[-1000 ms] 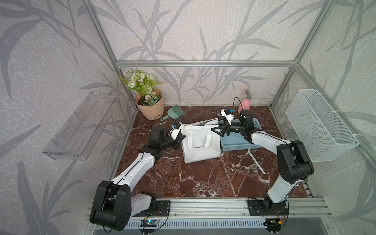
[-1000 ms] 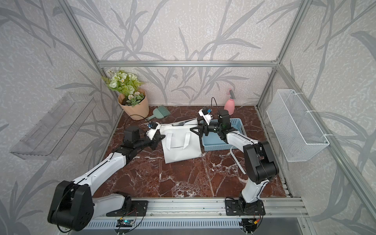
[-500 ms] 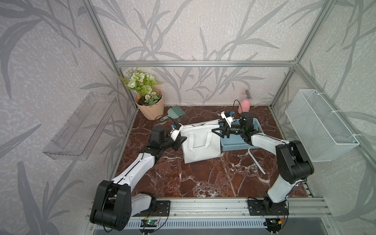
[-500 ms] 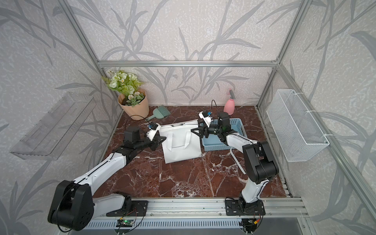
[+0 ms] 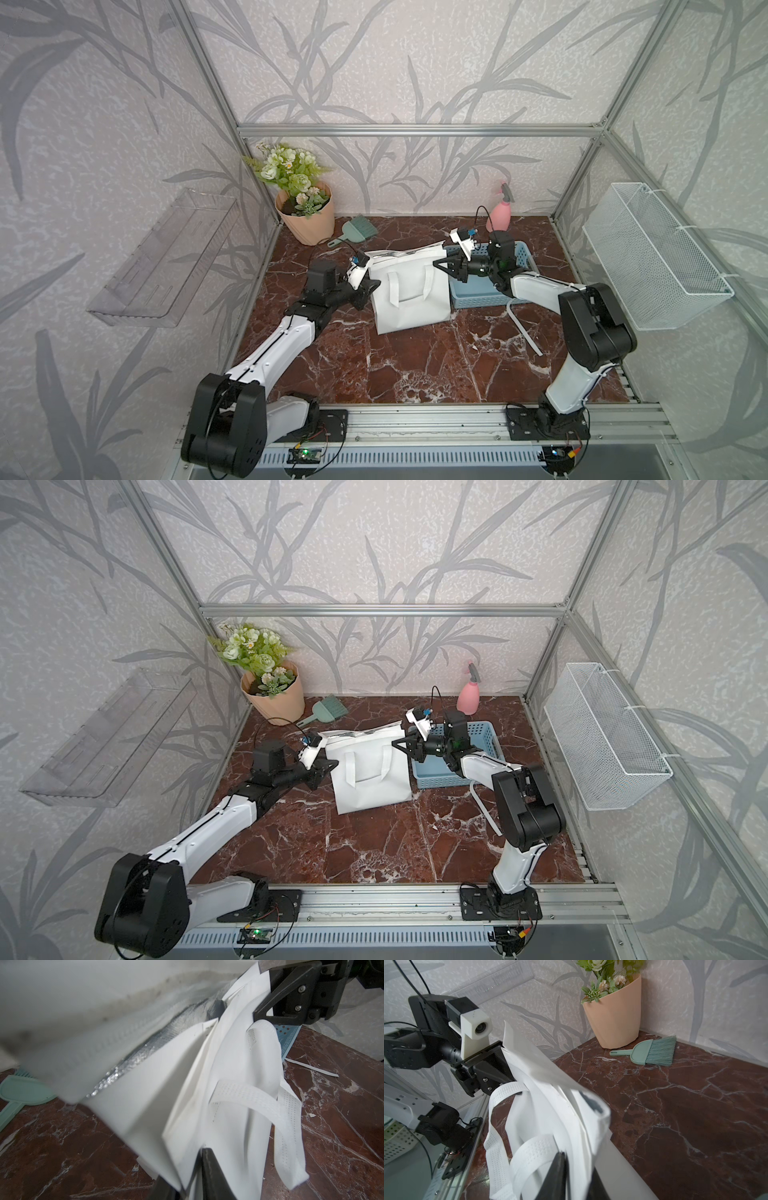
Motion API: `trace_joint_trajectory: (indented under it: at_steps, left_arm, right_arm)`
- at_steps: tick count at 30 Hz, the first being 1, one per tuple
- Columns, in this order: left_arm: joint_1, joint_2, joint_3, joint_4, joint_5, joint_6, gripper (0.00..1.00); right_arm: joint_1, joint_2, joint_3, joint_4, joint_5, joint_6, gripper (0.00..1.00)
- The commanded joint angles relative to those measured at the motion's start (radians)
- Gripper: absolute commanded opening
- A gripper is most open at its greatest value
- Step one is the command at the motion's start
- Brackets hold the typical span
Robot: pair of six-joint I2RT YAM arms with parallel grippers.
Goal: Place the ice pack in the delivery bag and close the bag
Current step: Close the delivery bag at the center of the board, then seal the delivery bag at the center of the board.
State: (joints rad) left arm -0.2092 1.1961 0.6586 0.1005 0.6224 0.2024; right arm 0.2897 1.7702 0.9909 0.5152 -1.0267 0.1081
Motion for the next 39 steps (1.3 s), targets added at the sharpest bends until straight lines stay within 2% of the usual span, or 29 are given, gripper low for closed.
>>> trace_joint_trajectory:
  at_steps: [1,3,4,6,8,12,16,18,20,24,28,31,35,37,39]
  left_arm:
    - [0.0,-0.017,-0.012,0.007,0.0,-0.015,0.14]
    - [-0.001,-0.008,-0.012,0.018,0.003,-0.017,0.12]
    - [0.0,-0.002,-0.013,0.02,0.009,-0.016,0.07]
    - [0.002,0.008,-0.006,0.019,0.021,-0.021,0.04]
    - [0.0,0.013,-0.002,0.019,0.029,-0.021,0.05]
    - [0.001,0.001,-0.003,0.018,0.026,-0.019,0.05]
    - [0.001,-0.014,-0.013,0.024,0.012,-0.02,0.06]
    - [0.002,-0.02,-0.015,0.023,0.0,-0.019,0.1]
    - [0.002,-0.03,-0.016,0.025,-0.021,-0.018,0.23]
    - [0.004,-0.066,-0.005,0.013,-0.097,-0.043,0.27]
    - [0.015,-0.115,0.077,-0.048,-0.186,-0.11,0.35]
    - [0.017,-0.153,0.167,-0.101,-0.256,-0.154,0.47]
    - [0.019,-0.144,0.306,-0.131,-0.234,-0.189,0.51]
    - [0.017,-0.105,0.365,-0.122,-0.227,-0.216,0.59]
    - [0.017,-0.039,0.429,-0.123,-0.211,-0.226,0.59]
  right_arm:
    - [0.006,-0.005,-0.039,0.067,-0.012,0.058,0.19]
    - [0.008,-0.008,-0.046,0.122,-0.016,0.108,0.47]
    - [0.009,-0.008,-0.047,0.145,-0.025,0.13,0.47]
    - [0.017,-0.004,-0.042,0.153,-0.033,0.143,0.47]
    - [0.033,0.006,-0.032,0.135,-0.035,0.133,0.42]
    - [0.043,0.014,-0.03,0.123,-0.036,0.128,0.22]
    - [0.041,-0.002,-0.043,0.127,-0.031,0.126,0.1]
    - [0.04,-0.014,-0.046,0.116,-0.027,0.116,0.0]
    - [0.04,-0.025,-0.049,0.113,-0.029,0.117,0.0]
    - [0.04,-0.046,-0.058,0.115,-0.029,0.117,0.0]
    - [0.039,-0.06,-0.069,0.126,-0.026,0.121,0.0]
    - [0.039,-0.06,-0.074,0.129,-0.024,0.126,0.0]
    - [0.04,-0.091,-0.083,0.138,-0.021,0.128,0.0]
    - [0.041,-0.095,-0.087,0.144,-0.02,0.13,0.0]
    - [0.042,-0.098,-0.09,0.145,-0.019,0.131,0.0]
